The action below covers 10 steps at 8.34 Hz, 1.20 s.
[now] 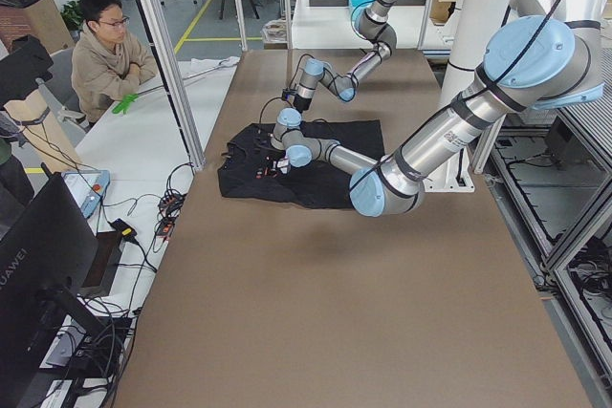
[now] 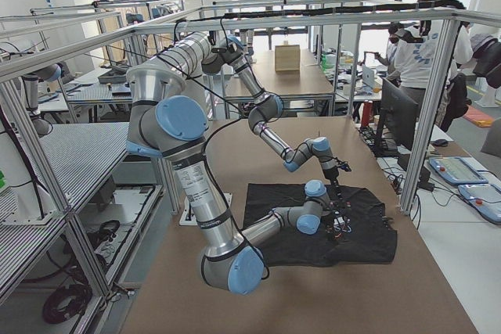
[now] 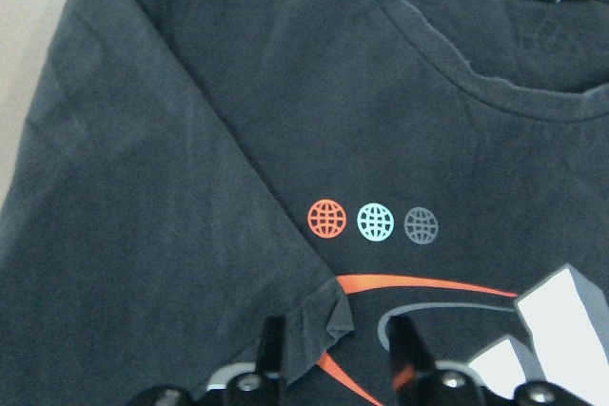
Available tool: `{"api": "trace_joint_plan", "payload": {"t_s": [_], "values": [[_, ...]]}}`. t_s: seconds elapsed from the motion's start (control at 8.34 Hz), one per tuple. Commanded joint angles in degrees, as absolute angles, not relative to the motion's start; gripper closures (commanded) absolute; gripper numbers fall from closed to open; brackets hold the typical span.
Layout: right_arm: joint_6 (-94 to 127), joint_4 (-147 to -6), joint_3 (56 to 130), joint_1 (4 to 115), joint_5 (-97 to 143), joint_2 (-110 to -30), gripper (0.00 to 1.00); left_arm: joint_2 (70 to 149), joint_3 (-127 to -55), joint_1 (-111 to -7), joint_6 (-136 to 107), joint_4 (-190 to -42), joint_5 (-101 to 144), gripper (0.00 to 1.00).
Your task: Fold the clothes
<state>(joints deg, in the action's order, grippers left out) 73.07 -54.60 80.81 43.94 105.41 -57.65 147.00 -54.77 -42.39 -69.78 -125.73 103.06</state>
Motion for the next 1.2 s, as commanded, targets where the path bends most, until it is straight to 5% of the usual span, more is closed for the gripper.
{"api": "trace_joint_plan", "payload": {"t_s": [0.0,0.24,0.72,1.08], "values": [[78.8,-55.0,82.4,42.6,105.3,-57.7,0.06,143.8,-60.9,-41.9,-73.9,-125.9,102.2,0.0],[85.0,-58.1,89.1,38.4,99.7,-60.3,0.05,136.0,-73.2,-39.0,-76.6,-122.0,98.6,0.0],[94.5,-85.0,119.0,20.0,81.6,-72.0,0.06,112.7,-110.7,-29.7,-87.8,-107.1,96.5,0.01],[105.9,-89.7,127.8,9.5,76.2,-83.5,0.09,107.1,-117.0,-20.2,-97.5,-106.8,84.0,0.01]]}}
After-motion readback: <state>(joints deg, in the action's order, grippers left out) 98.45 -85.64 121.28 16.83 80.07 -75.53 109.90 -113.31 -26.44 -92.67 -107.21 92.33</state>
